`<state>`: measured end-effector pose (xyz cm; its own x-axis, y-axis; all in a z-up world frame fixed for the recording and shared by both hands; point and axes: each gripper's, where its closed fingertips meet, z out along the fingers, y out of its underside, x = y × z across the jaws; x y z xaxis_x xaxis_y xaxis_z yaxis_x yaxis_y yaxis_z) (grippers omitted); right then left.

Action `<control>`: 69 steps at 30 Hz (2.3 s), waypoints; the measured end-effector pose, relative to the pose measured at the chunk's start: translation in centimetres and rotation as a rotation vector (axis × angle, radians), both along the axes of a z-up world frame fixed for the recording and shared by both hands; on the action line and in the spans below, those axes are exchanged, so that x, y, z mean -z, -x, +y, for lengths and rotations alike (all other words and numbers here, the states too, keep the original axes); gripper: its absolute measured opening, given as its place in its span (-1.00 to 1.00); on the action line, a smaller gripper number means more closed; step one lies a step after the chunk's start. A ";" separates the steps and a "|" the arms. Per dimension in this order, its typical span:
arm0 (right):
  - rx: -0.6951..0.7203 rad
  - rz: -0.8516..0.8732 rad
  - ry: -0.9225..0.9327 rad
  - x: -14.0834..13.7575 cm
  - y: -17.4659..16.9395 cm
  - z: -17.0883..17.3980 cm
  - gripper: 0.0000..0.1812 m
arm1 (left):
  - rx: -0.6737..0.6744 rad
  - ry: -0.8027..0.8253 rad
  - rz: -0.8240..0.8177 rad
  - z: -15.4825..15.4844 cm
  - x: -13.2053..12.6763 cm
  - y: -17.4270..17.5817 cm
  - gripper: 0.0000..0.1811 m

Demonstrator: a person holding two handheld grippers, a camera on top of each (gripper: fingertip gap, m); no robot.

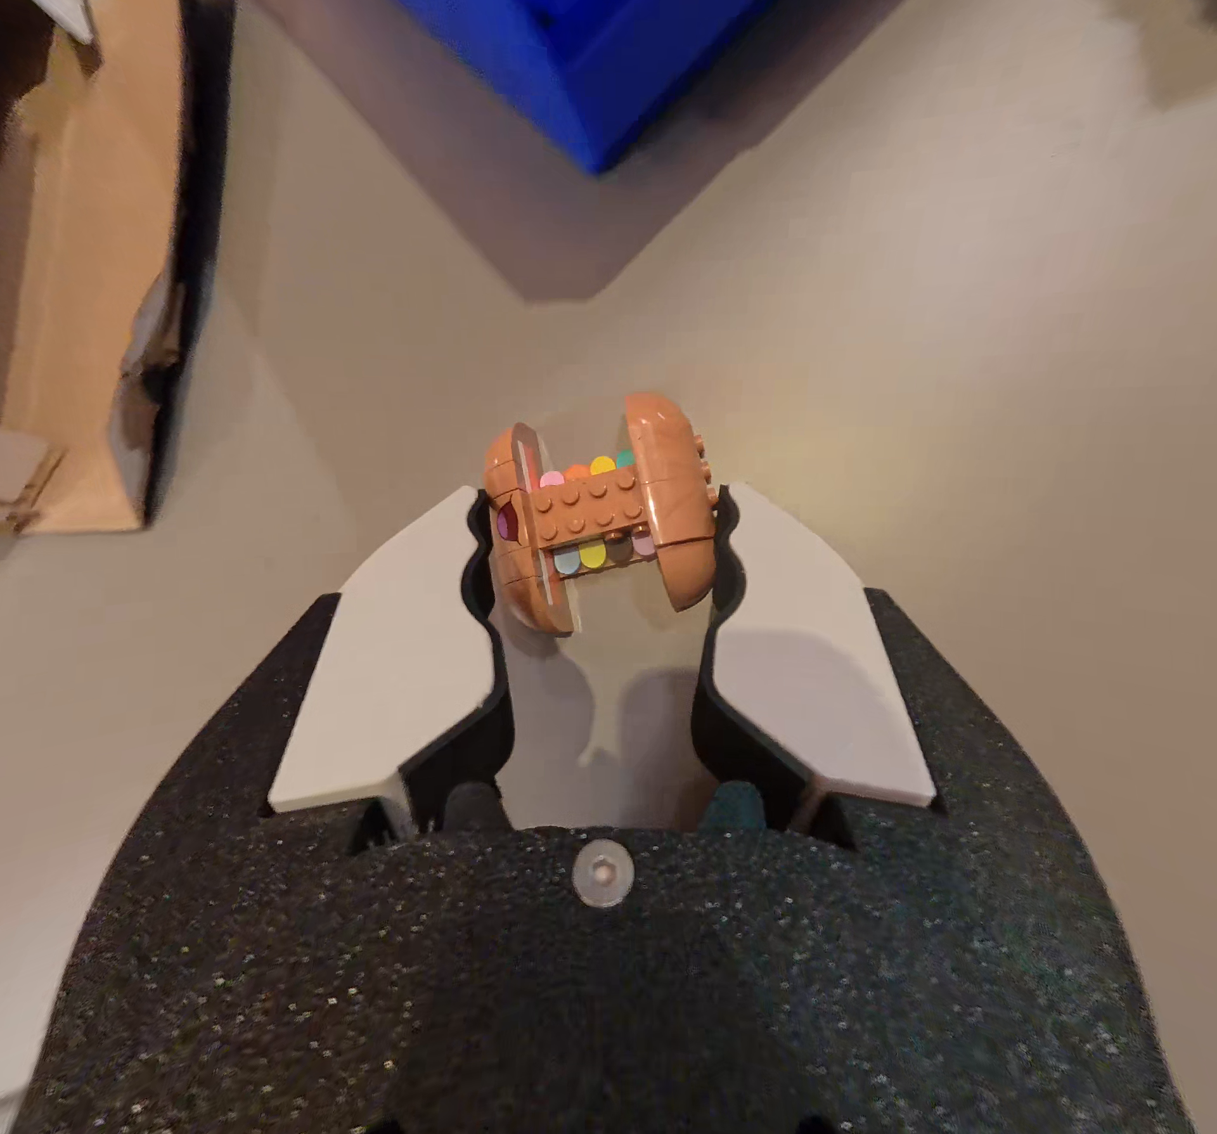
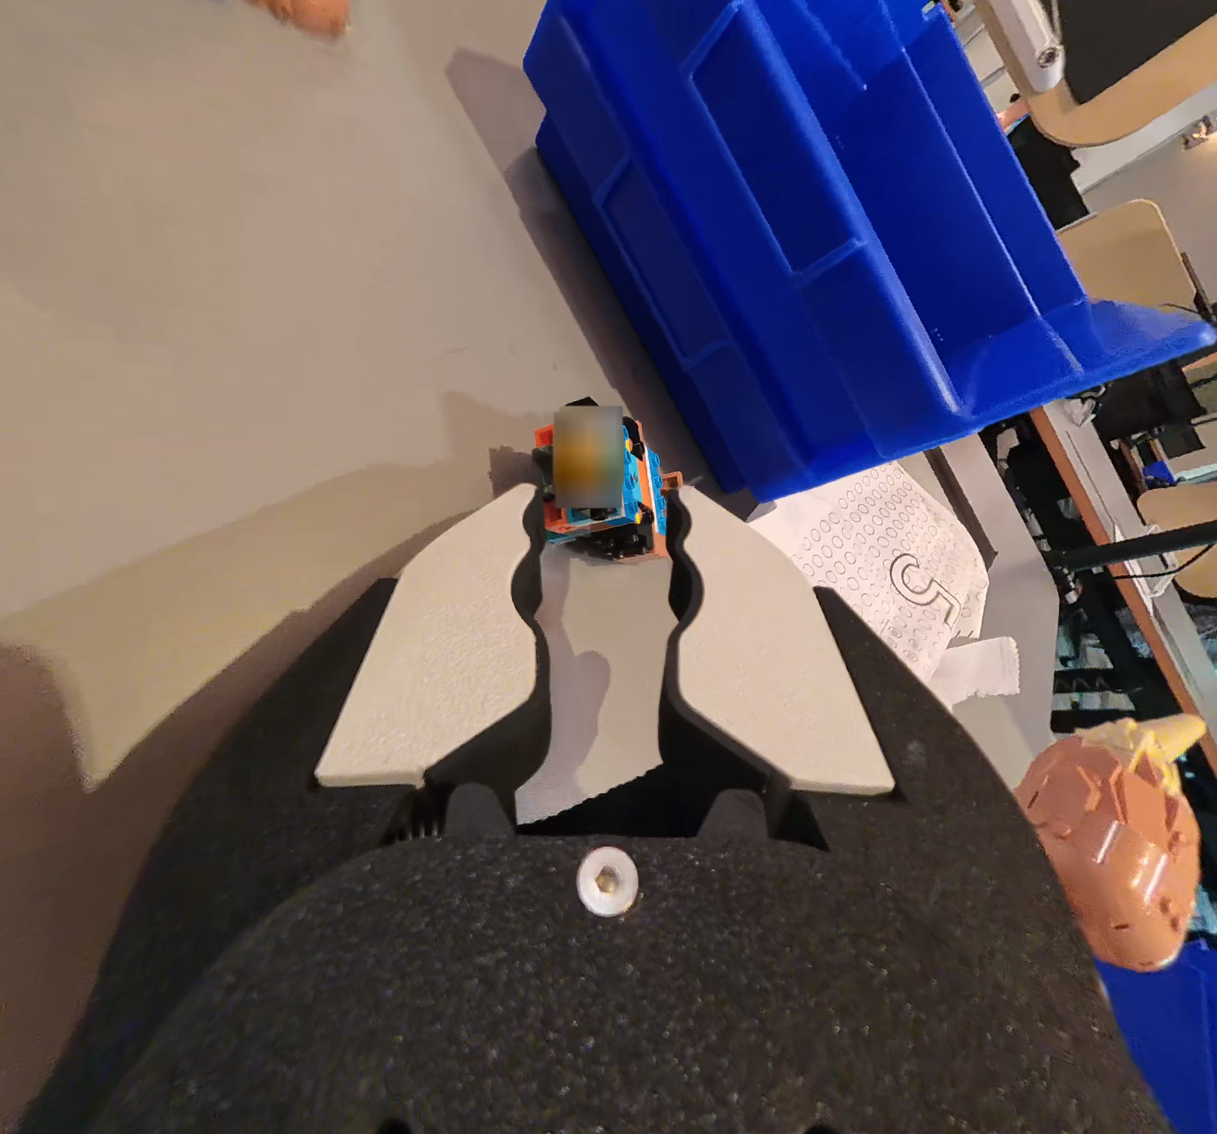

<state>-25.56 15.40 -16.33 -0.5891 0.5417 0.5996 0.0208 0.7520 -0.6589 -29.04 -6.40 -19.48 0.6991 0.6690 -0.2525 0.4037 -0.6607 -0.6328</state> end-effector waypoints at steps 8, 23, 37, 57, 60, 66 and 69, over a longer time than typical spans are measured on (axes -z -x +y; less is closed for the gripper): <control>-0.091 -0.088 -0.189 1.6 0.8 0.0 -0.67 | 0.214 -0.076 0.130 3.9 -5.9 -1.2 -0.25; -0.328 -0.232 0.196 -3.4 0.1 -4.7 -0.68 | 0.816 -0.364 0.141 16.2 -5.9 -3.5 -0.17; -0.619 -0.344 0.874 -8.7 -1.4 -6.6 -0.67 | 0.844 -0.640 0.228 15.8 -9.3 -4.1 -0.45; -0.520 -0.057 0.595 -8.1 0.1 -5.8 -0.66 | 0.704 -0.305 0.425 14.5 -8.2 -0.9 -0.56; -0.484 0.129 0.390 -9.5 0.9 -5.5 -0.70 | 0.695 -0.224 0.501 14.3 -8.2 -0.5 -0.57; -0.533 0.252 -0.120 -9.0 1.1 -7.0 -0.76 | 0.678 -0.044 0.643 13.9 -7.8 0.2 -0.56; -0.523 0.274 -0.232 -8.0 1.6 -7.7 -0.76 | 0.684 0.042 0.709 13.9 -7.5 0.3 -0.57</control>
<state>-27.17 7.70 -8.31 -0.5490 0.0622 0.8335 -0.5342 0.7409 -0.4071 -29.32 7.46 -11.95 0.6097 0.1578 -0.7768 -0.5376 -0.6378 -0.5515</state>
